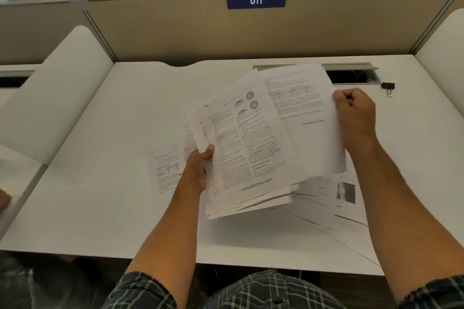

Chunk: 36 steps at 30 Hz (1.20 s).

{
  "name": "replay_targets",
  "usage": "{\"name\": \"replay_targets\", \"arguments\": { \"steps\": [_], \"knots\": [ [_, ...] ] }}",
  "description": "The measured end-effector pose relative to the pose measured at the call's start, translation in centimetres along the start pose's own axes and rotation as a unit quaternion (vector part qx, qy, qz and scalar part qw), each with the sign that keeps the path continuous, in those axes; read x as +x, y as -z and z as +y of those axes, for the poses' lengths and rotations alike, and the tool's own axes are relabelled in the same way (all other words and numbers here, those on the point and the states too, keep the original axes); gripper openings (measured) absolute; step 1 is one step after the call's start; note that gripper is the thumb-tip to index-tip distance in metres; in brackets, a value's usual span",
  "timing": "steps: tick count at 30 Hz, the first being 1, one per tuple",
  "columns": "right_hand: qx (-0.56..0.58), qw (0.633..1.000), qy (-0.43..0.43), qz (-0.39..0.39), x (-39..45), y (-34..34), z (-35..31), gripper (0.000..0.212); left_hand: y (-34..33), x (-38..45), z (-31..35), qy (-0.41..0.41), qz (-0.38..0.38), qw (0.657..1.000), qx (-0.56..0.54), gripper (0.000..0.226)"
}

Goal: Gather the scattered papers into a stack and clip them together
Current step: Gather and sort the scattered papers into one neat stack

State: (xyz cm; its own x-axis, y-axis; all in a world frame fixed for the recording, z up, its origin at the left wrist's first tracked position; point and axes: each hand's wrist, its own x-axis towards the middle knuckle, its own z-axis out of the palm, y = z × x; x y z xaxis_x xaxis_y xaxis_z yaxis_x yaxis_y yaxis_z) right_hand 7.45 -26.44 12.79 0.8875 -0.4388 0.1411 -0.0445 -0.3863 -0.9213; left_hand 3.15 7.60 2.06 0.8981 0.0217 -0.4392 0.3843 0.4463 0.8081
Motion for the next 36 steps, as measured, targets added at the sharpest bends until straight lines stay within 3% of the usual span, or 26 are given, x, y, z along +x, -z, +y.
{"name": "replay_targets", "arguments": {
  "steps": [8, 15, 18, 20, 23, 26, 30, 36],
  "knots": [
    [0.073, 0.988, -0.128, -0.051, -0.7, 0.2, 2.2, 0.031, -0.6, -0.4, 0.0, 0.005, -0.019, 1.0, -0.003, 0.02],
    [0.09, 0.982, -0.095, -0.134, -1.9, -0.7, 2.3, 0.017, -1.5, -0.3, 0.1, -0.009, -0.019, 1.0, 0.018, 0.035],
    [0.078, 0.974, -0.111, -0.183, -3.4, -2.3, 1.5, 0.037, -2.2, -0.3, 0.3, -0.01, -0.025, 0.999, 0.037, 0.035],
    [0.11, 0.95, -0.152, -0.25, -4.1, -3.0, 1.3, 0.054, -2.7, -0.3, 0.4, -0.016, -0.032, 0.998, 0.058, 0.036],
    [0.211, 0.898, -0.197, -0.331, -4.6, -3.7, 2.0, 0.057, -3.2, -0.2, 0.7, -0.028, -0.033, 0.995, 0.089, 0.037],
    [0.245, 0.889, -0.2, -0.332, -5.0, -4.3, 2.8, 0.047, -4.0, -0.4, 0.9, -0.039, -0.038, 0.992, 0.116, 0.037],
    [0.287, 0.893, -0.218, -0.269, -5.3, -4.6, 2.7, 0.052, -5.8, -1.4, 1.7, -0.053, -0.066, 0.981, 0.177, 0.041],
    [0.273, 0.934, -0.086, -0.214, -4.5, -3.9, 0.8, 0.048, -6.8, -1.9, 3.0, -0.103, -0.103, 0.974, 0.175, 0.041]
  ]
}}
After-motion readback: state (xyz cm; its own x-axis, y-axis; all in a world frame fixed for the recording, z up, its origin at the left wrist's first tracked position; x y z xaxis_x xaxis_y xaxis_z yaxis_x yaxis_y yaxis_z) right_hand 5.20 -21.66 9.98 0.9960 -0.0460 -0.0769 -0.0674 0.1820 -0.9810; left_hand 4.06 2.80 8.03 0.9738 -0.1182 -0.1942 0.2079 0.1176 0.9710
